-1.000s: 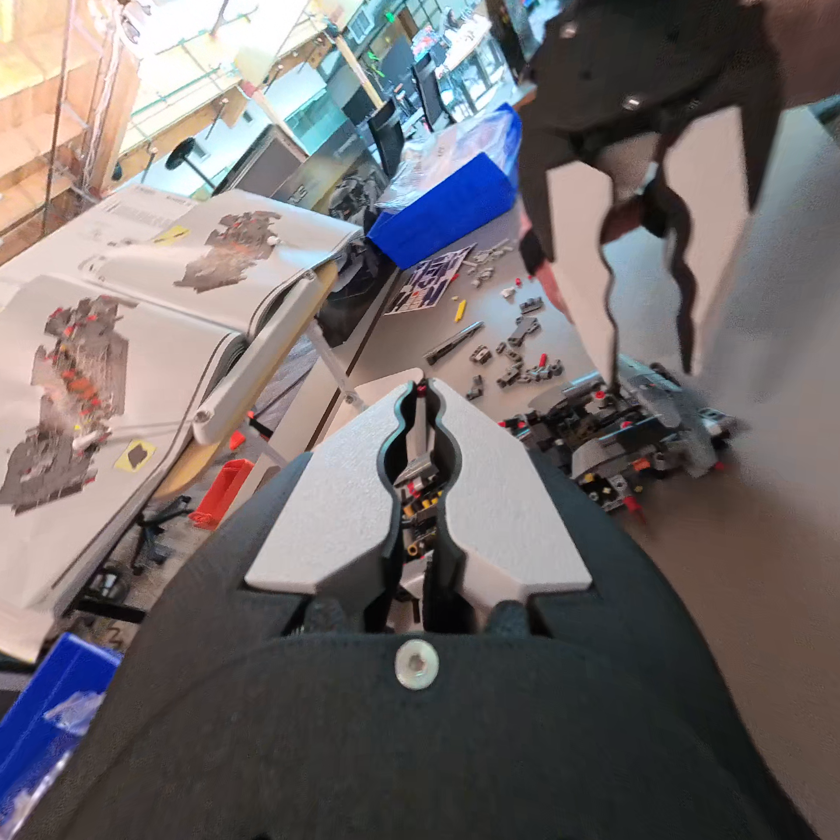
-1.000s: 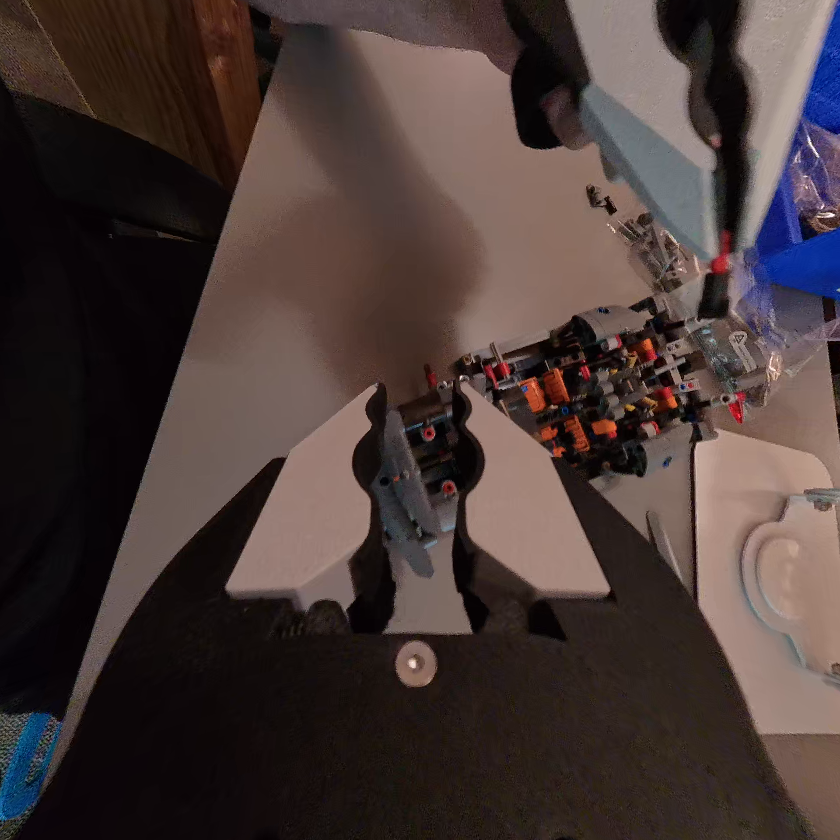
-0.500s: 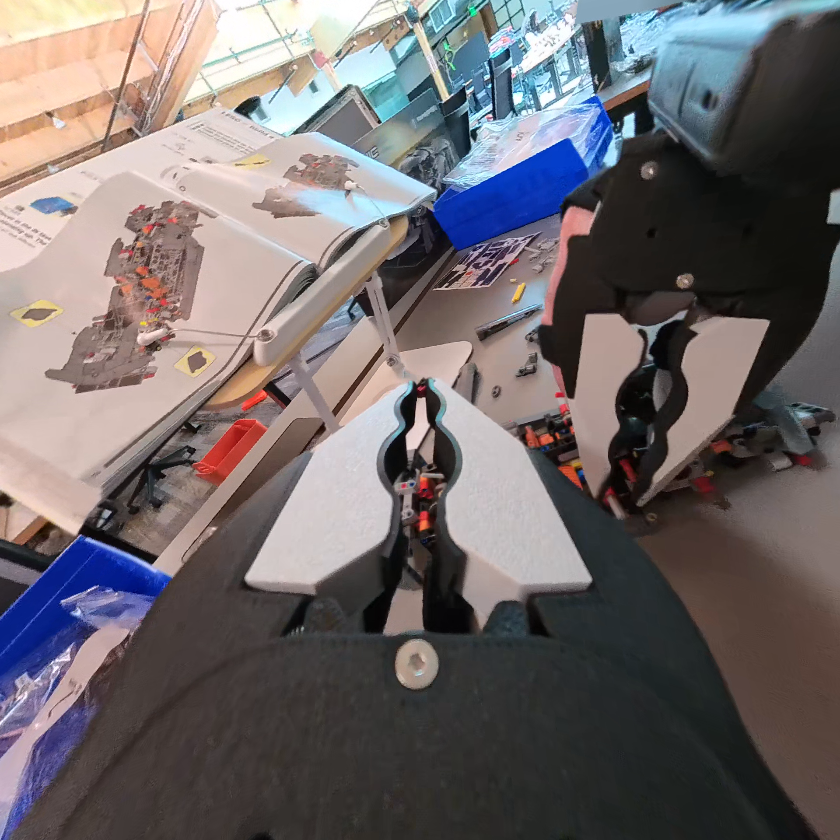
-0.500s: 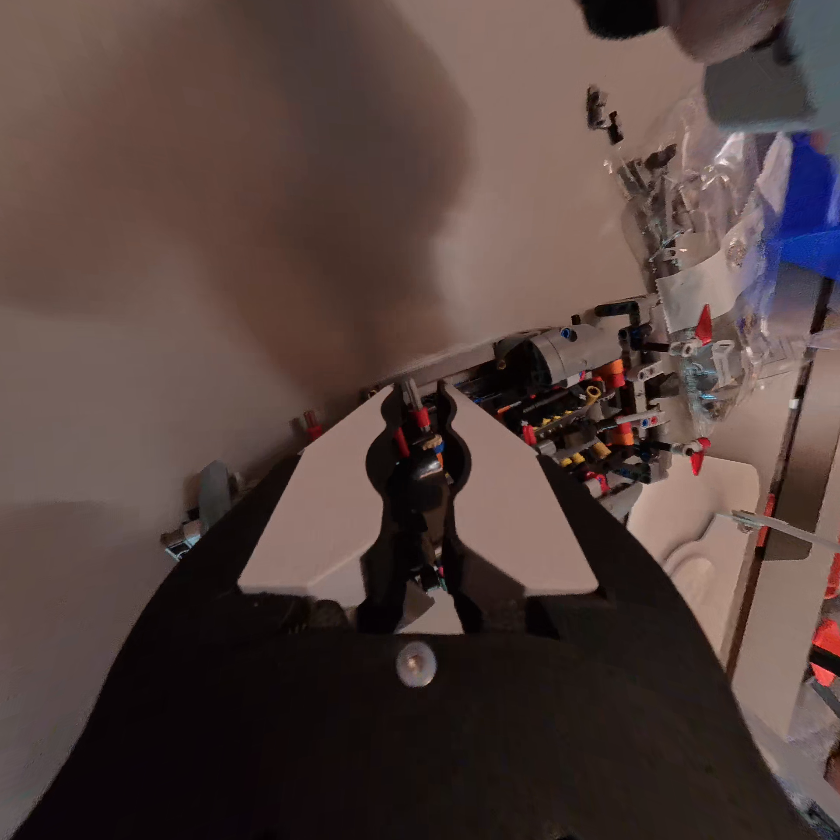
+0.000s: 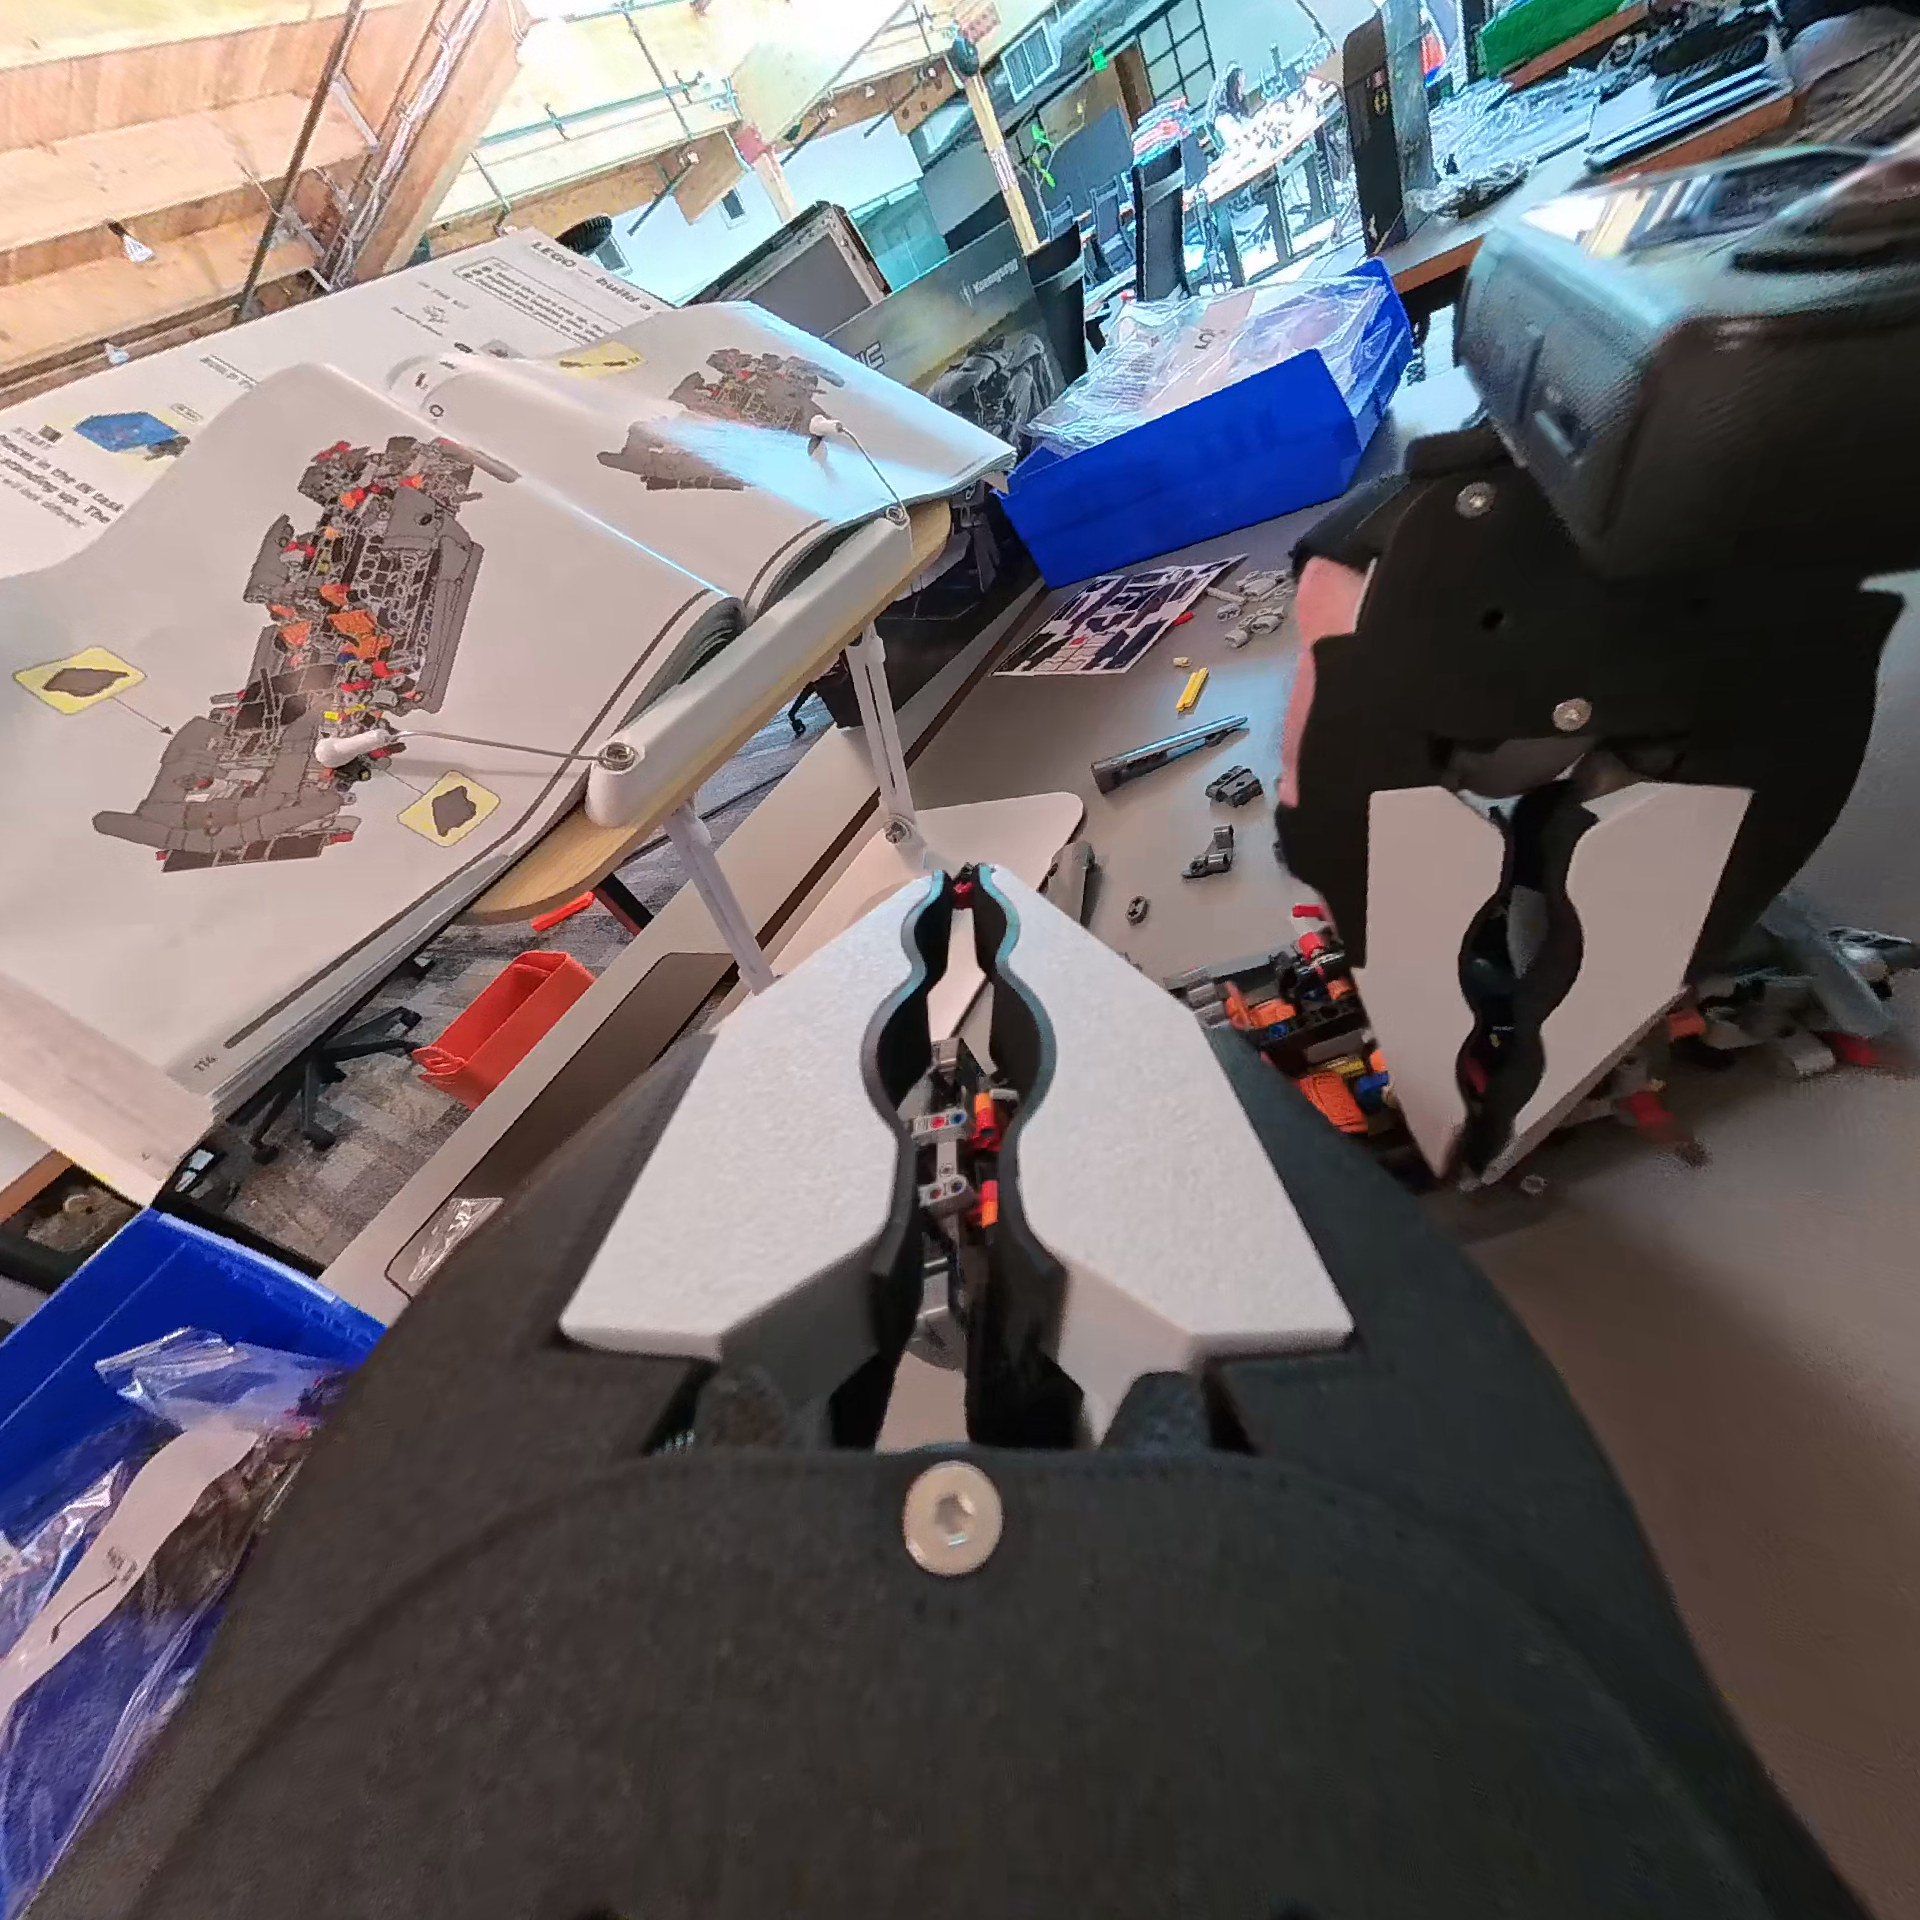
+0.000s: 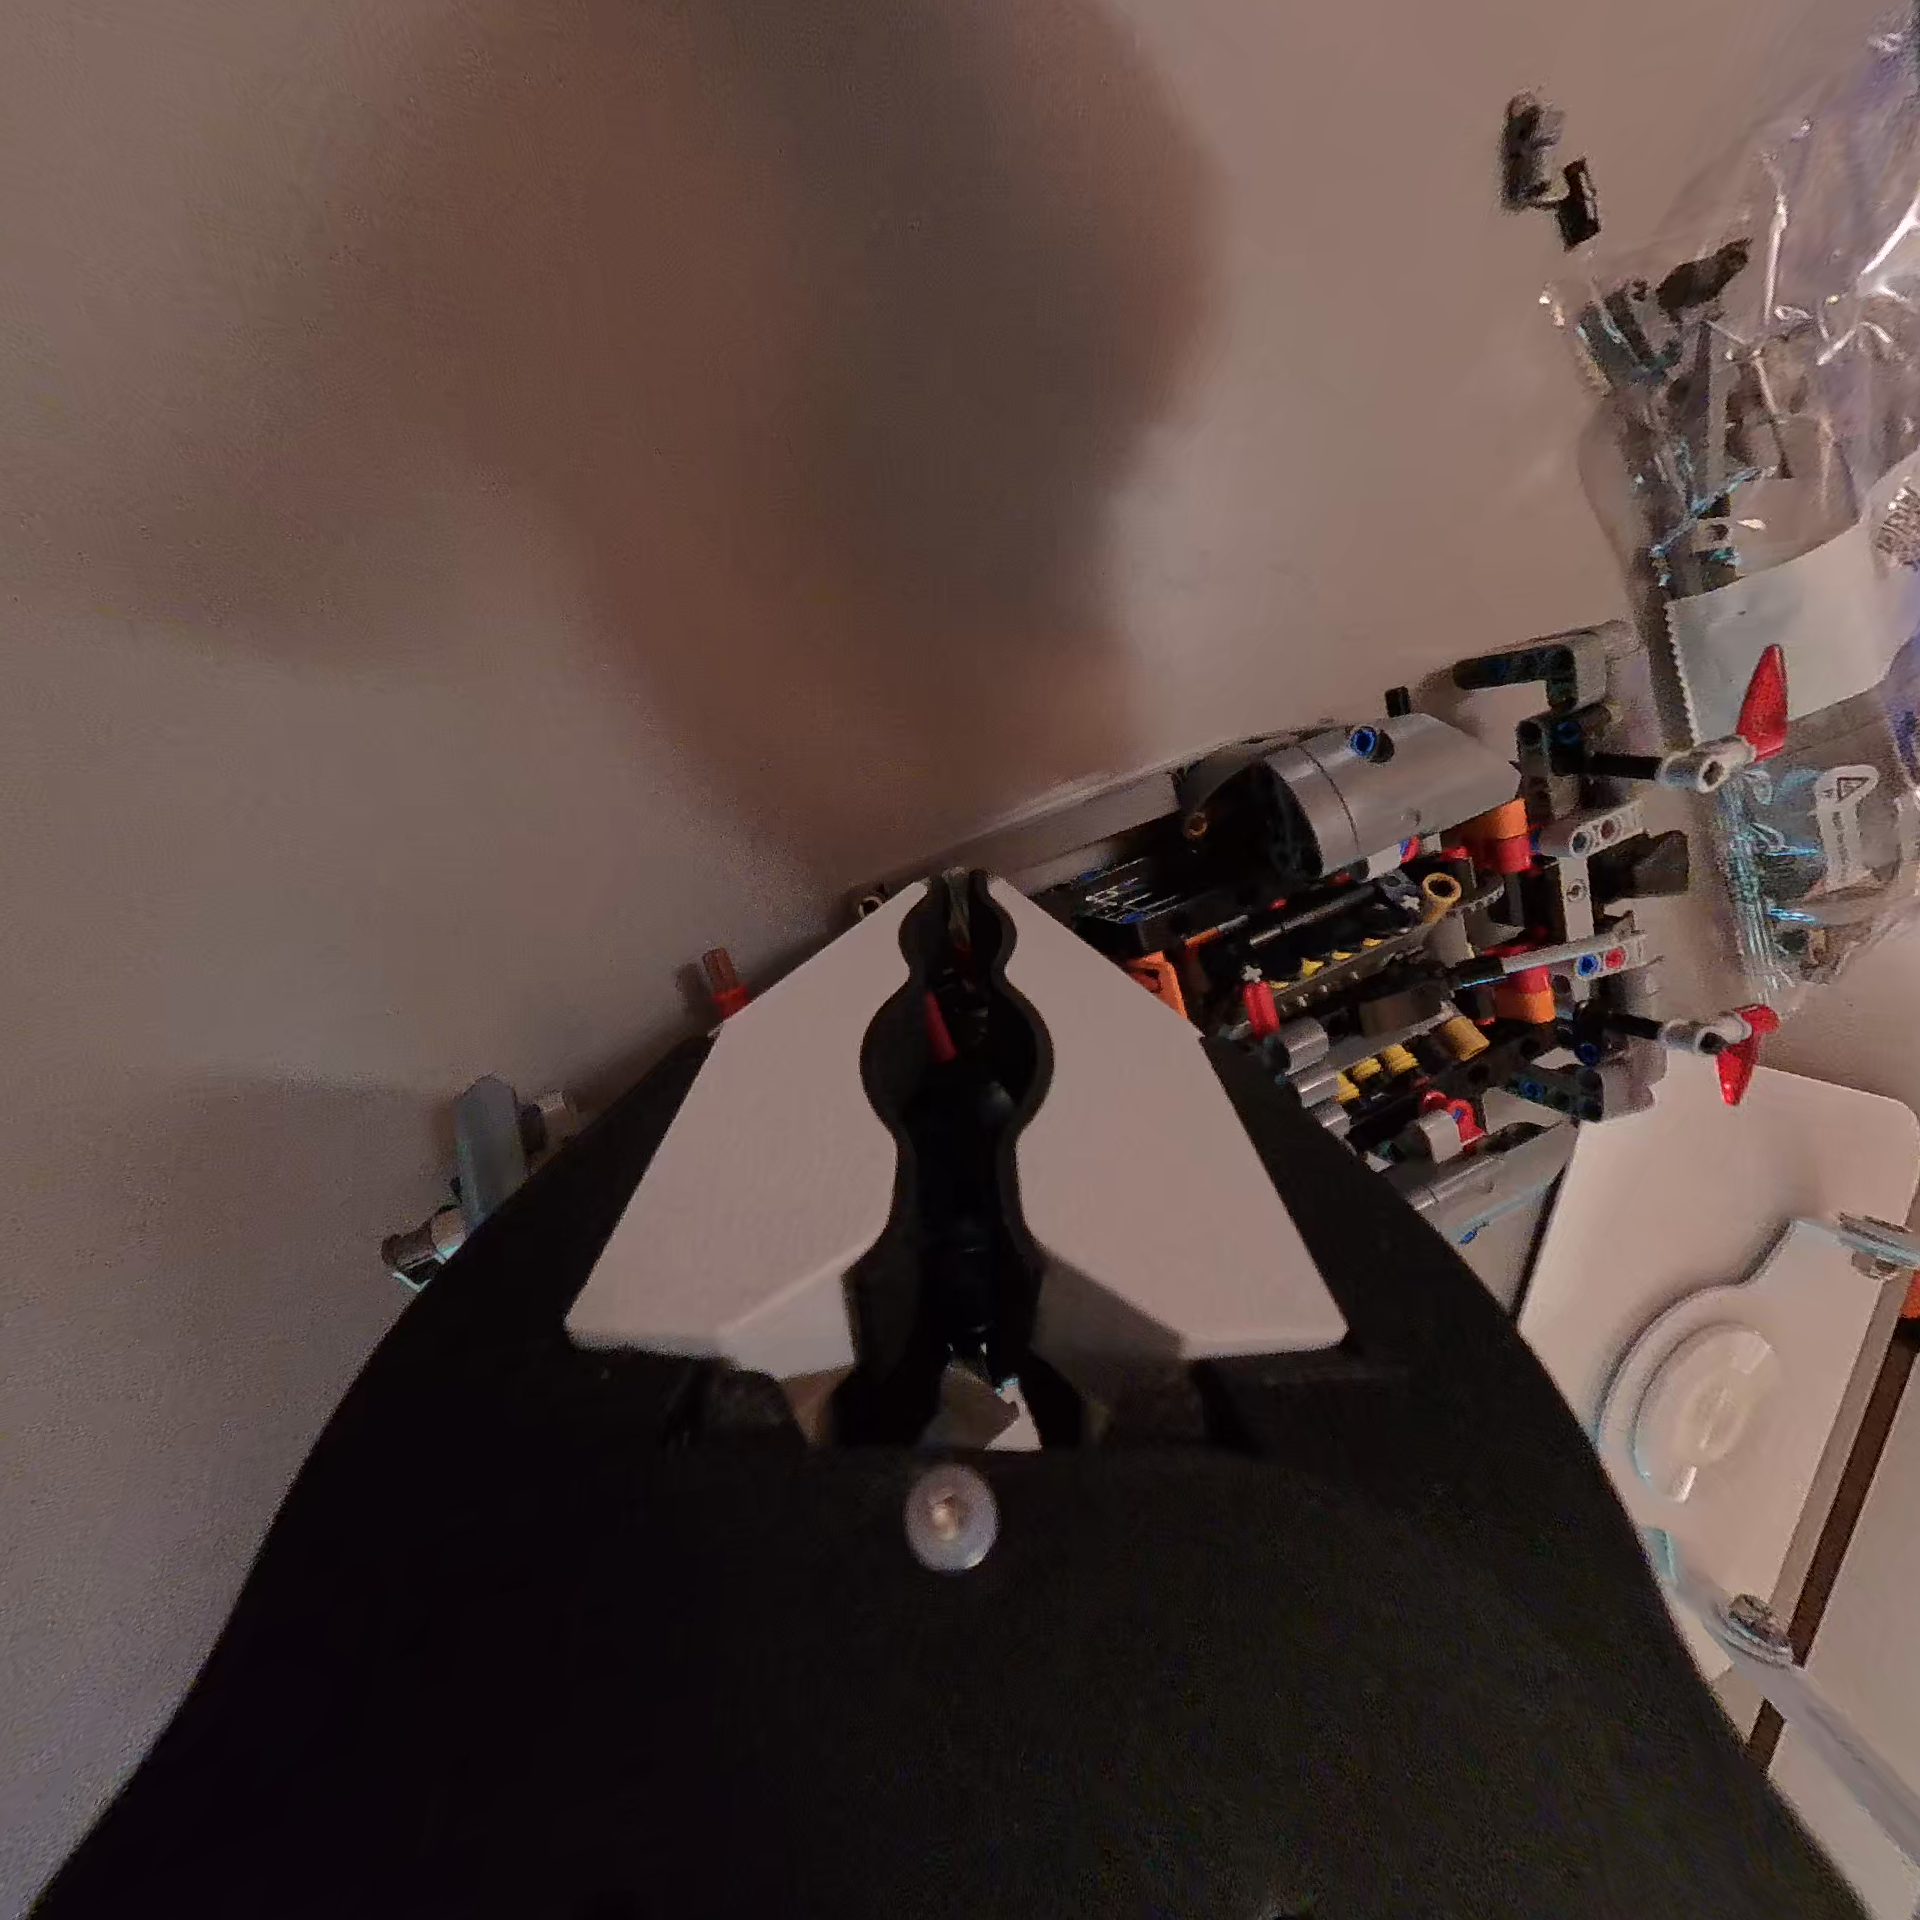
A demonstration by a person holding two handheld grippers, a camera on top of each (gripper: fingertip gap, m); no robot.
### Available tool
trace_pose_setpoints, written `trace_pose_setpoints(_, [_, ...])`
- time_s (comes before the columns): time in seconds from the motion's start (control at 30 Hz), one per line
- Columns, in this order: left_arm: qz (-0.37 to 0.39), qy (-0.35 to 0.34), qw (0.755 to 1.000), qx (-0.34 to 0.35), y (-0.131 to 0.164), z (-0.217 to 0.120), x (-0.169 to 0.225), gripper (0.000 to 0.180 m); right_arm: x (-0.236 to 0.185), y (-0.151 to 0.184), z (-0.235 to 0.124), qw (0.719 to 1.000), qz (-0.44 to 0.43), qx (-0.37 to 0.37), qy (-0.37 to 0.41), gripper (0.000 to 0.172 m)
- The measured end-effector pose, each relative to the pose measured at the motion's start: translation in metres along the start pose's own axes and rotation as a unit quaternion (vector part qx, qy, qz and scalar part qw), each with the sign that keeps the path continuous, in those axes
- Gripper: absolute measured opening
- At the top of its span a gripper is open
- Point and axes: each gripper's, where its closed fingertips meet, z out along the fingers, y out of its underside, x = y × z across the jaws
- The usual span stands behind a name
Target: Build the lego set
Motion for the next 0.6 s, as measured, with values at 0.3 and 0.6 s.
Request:
trace_pose_setpoints(0.3, [-0.008,0.012,1.0,-0.005,0.004,0.007,0.006,0.002,-0.04,0.034,-0.027,0.998,-0.053,-0.003,-0.041,0.001])
trace_pose_setpoints(0.6, [-0.033,0.036,0.999,0.007,-0.006,0.015,0.019,0.002,-0.057,0.065,-0.05,0.997,-0.065,-0.004,-0.033,0.002])
